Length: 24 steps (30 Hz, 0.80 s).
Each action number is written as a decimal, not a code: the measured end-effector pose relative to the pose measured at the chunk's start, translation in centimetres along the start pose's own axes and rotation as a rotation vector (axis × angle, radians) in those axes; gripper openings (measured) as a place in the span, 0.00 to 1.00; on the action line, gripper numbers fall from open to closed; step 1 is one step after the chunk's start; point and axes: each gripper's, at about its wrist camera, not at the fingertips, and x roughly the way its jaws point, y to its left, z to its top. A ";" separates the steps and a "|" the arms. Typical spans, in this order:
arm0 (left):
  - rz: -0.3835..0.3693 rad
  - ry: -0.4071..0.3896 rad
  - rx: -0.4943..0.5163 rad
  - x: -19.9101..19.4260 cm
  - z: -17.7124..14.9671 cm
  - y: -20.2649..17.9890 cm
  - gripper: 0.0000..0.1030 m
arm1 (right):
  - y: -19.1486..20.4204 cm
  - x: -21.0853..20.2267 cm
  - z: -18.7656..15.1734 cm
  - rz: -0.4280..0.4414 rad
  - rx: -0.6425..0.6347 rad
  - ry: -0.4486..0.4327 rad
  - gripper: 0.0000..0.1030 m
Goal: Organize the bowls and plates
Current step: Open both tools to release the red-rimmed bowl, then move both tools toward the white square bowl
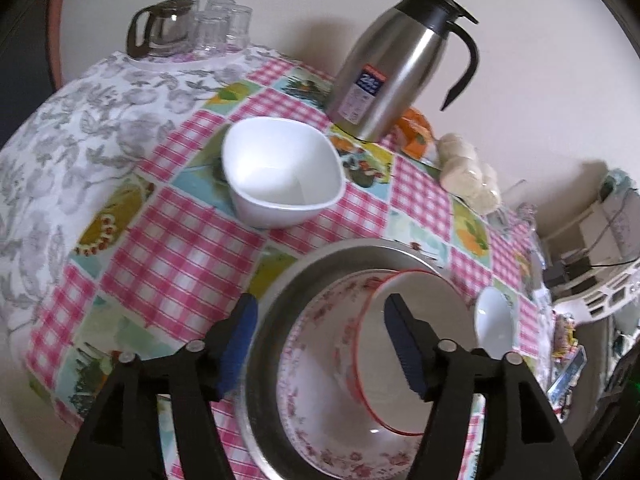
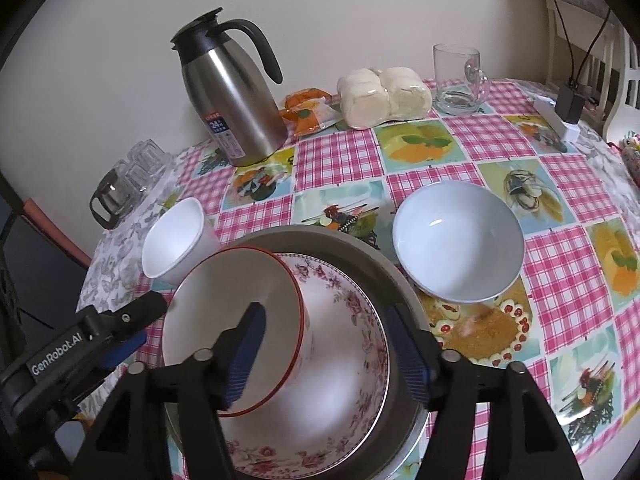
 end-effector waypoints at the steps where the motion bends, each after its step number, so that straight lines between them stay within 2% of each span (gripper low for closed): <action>1: 0.006 -0.003 -0.004 0.0 0.0 0.2 0.69 | 0.0 0.0 0.0 -0.001 0.000 0.000 0.75; 5: 0.032 -0.014 -0.020 -0.1 0.2 0.7 0.78 | 0.2 0.0 0.0 -0.008 -0.013 -0.009 0.83; 12: 0.057 -0.018 -0.034 0.0 0.4 1.4 0.79 | 0.4 0.1 -0.1 -0.003 -0.026 -0.013 0.97; 18: 0.103 -0.051 -0.036 -0.3 0.7 2.1 0.80 | 0.5 0.1 -0.1 -0.004 -0.034 -0.024 1.00; 21: 0.125 -0.065 -0.043 -0.4 1.0 2.6 0.91 | 0.6 0.0 -0.1 -0.006 -0.038 -0.029 1.00; 24: 0.141 -0.084 -0.051 -0.6 1.2 3.1 0.92 | 0.7 -0.1 -0.1 -0.004 -0.044 -0.038 1.00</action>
